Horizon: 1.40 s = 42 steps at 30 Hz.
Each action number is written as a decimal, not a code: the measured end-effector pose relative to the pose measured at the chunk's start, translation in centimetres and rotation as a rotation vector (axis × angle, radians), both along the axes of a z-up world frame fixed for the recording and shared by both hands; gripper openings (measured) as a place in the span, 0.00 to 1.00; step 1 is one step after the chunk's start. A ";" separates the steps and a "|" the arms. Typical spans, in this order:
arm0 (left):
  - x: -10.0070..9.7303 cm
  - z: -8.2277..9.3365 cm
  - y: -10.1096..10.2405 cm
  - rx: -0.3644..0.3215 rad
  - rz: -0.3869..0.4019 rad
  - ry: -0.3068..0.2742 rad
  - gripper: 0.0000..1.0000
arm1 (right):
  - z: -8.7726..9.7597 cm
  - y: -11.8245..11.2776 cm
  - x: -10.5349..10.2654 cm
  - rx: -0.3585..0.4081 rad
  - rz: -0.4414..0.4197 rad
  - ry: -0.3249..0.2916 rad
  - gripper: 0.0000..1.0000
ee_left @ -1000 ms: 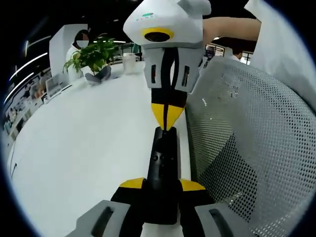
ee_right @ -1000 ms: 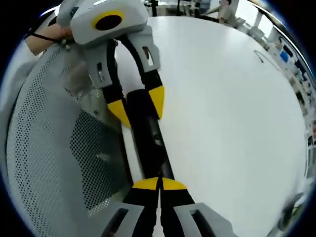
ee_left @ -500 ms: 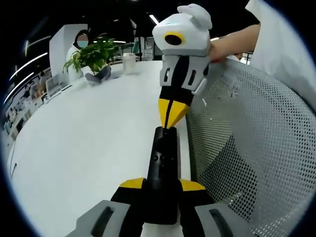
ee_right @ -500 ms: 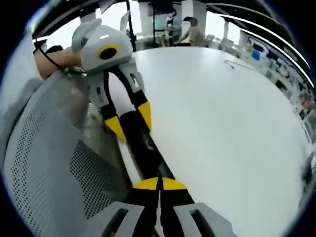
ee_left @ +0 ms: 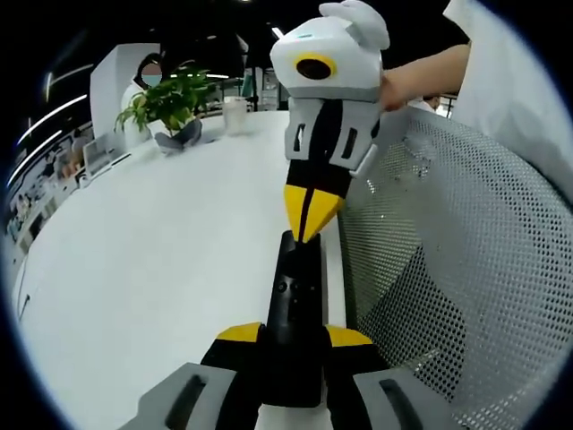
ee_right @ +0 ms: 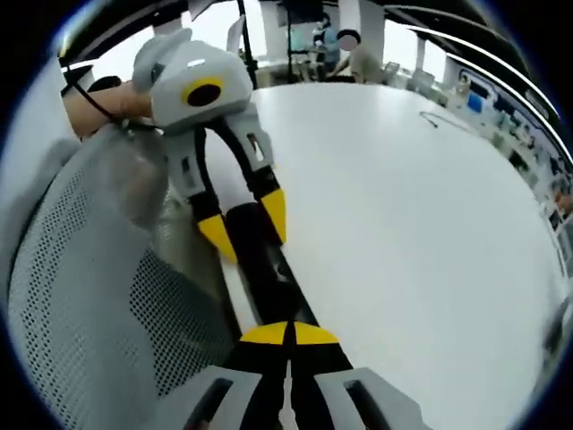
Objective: Press the specified remote control buttons in sequence, fully releasing each button before pressing the next.
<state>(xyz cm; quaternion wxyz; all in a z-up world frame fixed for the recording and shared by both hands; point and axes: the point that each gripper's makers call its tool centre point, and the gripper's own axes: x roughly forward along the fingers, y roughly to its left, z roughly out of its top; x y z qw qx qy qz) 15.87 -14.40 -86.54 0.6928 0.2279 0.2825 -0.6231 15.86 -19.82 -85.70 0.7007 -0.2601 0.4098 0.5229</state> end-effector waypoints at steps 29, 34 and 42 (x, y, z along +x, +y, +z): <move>0.0 0.0 0.0 0.004 -0.002 -0.008 0.25 | 0.1 -0.2 0.0 -0.002 -0.021 -0.024 0.00; 0.0 0.0 0.0 0.004 -0.003 -0.009 0.25 | 0.0 0.2 0.0 -0.036 0.045 -0.049 0.00; 0.0 0.0 0.0 0.002 -0.002 -0.009 0.25 | -0.1 0.9 0.2 -0.078 0.111 -0.053 0.00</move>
